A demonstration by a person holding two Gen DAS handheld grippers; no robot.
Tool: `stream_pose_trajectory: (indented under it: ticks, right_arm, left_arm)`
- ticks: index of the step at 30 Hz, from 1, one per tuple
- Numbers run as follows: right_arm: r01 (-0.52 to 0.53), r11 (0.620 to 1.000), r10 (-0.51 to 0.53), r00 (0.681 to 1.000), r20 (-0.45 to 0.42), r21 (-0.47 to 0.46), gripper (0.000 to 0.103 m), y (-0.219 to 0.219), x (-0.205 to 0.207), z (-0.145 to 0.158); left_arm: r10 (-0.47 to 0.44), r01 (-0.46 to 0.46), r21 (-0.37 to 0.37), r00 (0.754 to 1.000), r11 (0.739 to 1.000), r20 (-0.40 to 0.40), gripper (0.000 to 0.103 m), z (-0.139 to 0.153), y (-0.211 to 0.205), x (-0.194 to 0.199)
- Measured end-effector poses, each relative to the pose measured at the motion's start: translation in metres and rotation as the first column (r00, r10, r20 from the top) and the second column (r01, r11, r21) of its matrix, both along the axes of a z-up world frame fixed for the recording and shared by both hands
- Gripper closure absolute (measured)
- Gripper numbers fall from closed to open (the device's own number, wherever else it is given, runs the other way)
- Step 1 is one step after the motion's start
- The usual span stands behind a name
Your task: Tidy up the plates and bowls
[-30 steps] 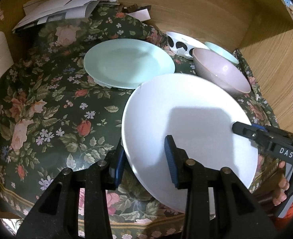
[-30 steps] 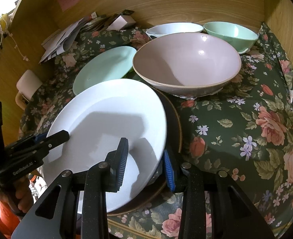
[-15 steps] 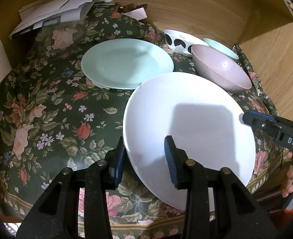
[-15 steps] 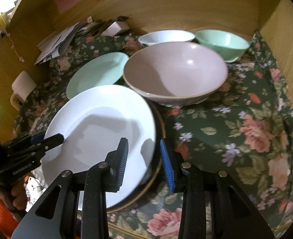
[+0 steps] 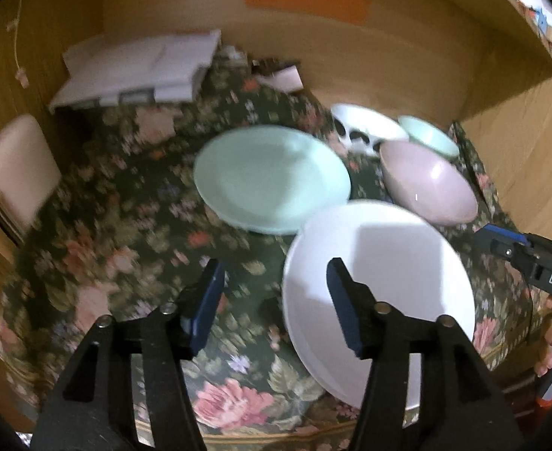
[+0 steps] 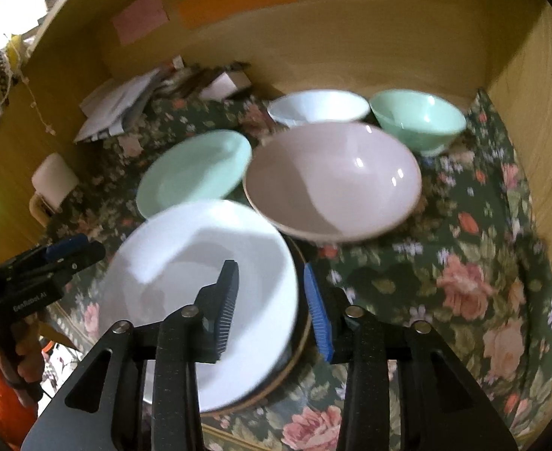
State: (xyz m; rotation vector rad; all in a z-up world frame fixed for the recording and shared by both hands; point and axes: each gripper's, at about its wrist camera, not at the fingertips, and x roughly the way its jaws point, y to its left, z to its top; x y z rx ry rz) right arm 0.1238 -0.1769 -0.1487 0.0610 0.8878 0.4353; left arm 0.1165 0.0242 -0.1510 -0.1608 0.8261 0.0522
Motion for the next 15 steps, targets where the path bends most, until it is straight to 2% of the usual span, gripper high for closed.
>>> stream_pose_trajectory:
  ticks: [5, 9, 12, 15]
  right_arm:
    - [-0.009, 1.000, 0.011, 0.997, 0.078, -0.018, 0.045, 0.014, 0.010, 0.020]
    - [-0.028, 0.999, 0.030, 0.994, 0.107, -0.016, 0.040, 0.027, 0.023, 0.031]
    - [-0.038, 0.999, 0.039, 0.993, 0.113, -0.007, 0.030, 0.036, 0.037, 0.035]
    - [-0.047, 0.999, 0.048, 0.992, 0.117, -0.008, 0.029, 0.044, 0.049, 0.035]
  left_arm:
    - [0.011, -0.013, 0.035, 0.999, 0.999, 0.046, 0.036, 0.022, 0.011, 0.008]
    - [0.028, -0.030, 0.043, 0.998, 0.999, 0.057, 0.028, 0.027, 0.023, 0.018]
    - [0.042, -0.044, 0.050, 0.998, 0.998, 0.047, 0.026, 0.025, 0.034, 0.028]
    - [0.051, -0.052, 0.041, 0.998, 0.998, 0.023, 0.023, 0.020, 0.044, 0.042]
